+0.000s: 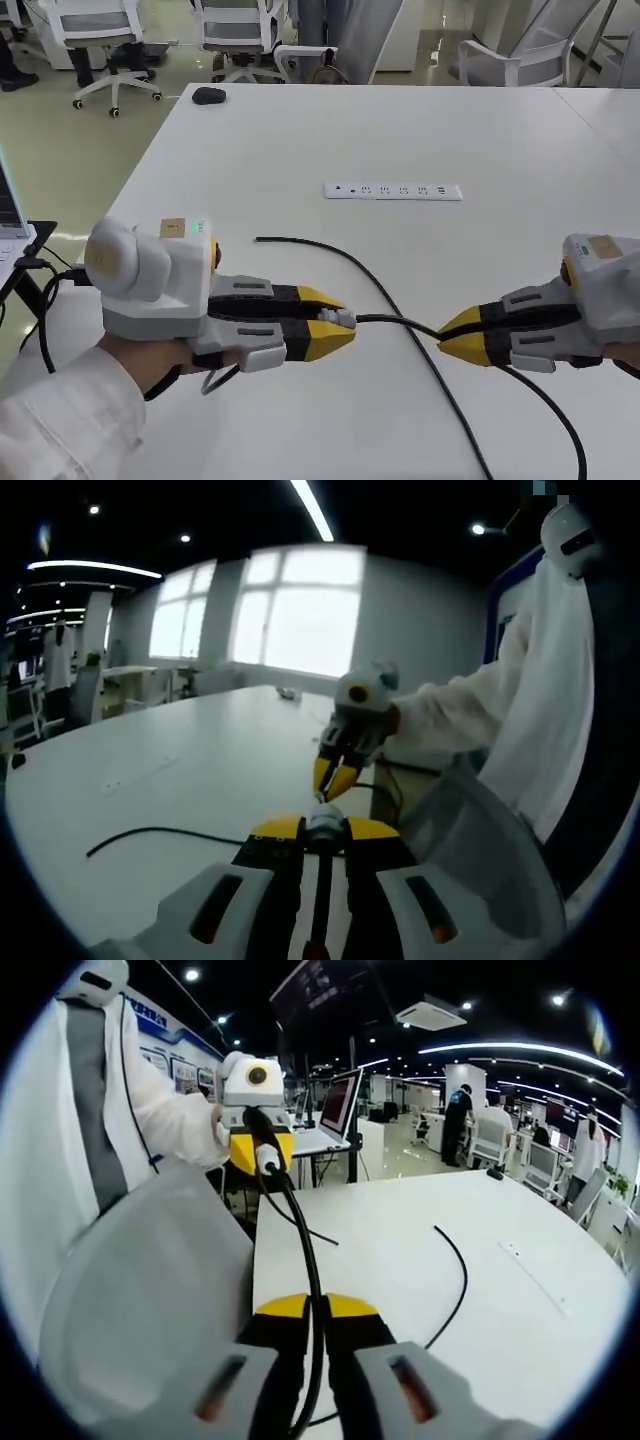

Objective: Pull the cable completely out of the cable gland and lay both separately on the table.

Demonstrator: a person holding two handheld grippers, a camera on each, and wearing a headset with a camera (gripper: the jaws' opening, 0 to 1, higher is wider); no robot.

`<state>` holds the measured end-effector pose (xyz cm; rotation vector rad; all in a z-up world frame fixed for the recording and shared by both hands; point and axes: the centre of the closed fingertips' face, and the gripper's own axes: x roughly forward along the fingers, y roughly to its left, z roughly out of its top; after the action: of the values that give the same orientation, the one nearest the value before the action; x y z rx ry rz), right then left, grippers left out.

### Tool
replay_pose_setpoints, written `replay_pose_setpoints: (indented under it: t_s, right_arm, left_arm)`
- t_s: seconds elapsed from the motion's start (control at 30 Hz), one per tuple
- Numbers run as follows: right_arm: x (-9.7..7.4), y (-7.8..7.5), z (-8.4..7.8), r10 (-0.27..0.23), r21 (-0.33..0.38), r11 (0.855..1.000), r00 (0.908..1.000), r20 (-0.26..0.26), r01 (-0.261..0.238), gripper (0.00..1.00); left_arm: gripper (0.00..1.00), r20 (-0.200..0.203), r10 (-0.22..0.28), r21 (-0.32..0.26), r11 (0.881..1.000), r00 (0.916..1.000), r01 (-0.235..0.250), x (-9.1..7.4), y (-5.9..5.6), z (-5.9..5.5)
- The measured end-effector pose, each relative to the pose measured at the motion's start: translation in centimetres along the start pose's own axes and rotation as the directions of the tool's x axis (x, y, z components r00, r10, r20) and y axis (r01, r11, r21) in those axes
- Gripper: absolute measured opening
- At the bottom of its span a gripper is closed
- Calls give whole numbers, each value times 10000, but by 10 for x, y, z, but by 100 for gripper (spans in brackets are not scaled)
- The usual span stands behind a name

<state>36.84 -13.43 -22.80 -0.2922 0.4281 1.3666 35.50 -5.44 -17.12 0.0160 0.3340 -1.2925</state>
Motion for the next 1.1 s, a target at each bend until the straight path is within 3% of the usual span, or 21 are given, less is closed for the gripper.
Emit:
replay_pose_setpoints:
  t_s: [0.17, 0.27, 0.5, 0.57, 0.77, 1.1]
  right_arm:
    - [-4, -5, 7, -359, -200, 9992, 9994, 1, 359, 14]
    - [-7, -6, 23, -520, -578, 9969, 9983, 244, 534, 19]
    - [-2, 9, 69, 140, -1553, 9879, 9928, 1186, 46, 19]
    - [2, 15, 76, 436, -1923, 9811, 9923, 1155, -208, 18]
    - [13, 25, 76, 996, -2456, 9663, 9917, 814, -769, 10]
    - [14, 28, 74, 1248, -2546, 9620, 9881, 900, -983, 4]
  left_arm:
    - [16, 86, 54, -21, 10000, 9999, -54, 2, 2, 4]
    - [16, 71, 12, -5, 10000, 10000, -12, 4, 2, 4]
    - [16, -8, -131, 31, 9999, 9999, 131, 12, 0, 6]
    - [16, -8, -213, 61, 9998, 9998, 213, 15, -2, 7]
    - [16, -19, -340, 85, 9994, 9994, 340, 19, -3, 7]
    - [16, 34, -364, -13, 9993, 9993, 364, 19, -1, 8]
